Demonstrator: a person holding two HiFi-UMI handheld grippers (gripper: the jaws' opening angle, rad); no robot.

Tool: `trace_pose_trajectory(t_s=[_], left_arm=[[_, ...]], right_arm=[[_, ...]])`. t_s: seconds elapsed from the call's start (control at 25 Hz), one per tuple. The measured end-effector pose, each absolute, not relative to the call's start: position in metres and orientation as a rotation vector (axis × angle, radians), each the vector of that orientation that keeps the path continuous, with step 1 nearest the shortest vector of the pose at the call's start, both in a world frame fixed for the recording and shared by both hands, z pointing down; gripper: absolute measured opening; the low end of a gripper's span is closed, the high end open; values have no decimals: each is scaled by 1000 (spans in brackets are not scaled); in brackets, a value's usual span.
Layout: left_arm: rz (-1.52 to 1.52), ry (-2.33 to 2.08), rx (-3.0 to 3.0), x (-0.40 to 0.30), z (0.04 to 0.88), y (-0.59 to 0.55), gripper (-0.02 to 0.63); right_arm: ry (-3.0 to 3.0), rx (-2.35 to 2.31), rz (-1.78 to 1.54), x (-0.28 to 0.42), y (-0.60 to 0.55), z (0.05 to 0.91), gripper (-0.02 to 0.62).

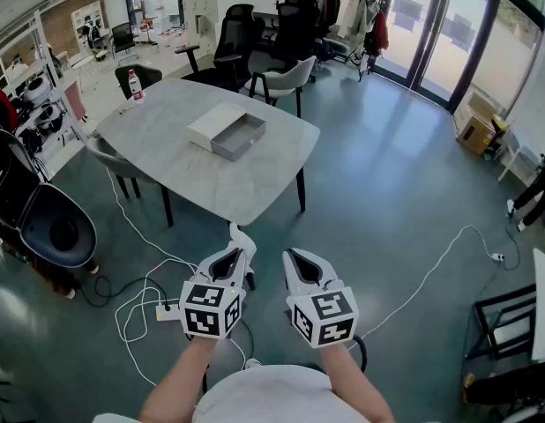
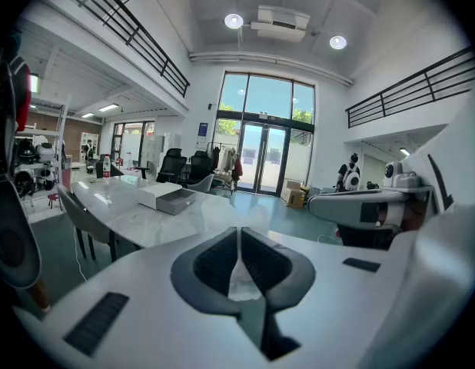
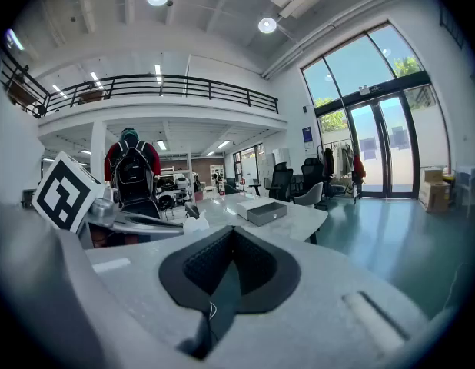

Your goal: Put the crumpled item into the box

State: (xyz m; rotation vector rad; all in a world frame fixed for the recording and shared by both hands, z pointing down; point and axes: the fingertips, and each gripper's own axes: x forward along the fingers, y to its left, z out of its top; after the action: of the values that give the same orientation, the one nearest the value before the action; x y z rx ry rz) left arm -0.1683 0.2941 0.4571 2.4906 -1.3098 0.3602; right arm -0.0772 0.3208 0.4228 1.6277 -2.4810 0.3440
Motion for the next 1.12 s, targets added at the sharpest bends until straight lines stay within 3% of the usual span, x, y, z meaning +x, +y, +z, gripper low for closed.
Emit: trace_pose_trajectory(t_s=[1.12], left_arm=[[403, -1288, 2474, -137, 471, 249, 21]], right_arm=[[-2521, 1629, 448, -47, 278, 439, 5]])
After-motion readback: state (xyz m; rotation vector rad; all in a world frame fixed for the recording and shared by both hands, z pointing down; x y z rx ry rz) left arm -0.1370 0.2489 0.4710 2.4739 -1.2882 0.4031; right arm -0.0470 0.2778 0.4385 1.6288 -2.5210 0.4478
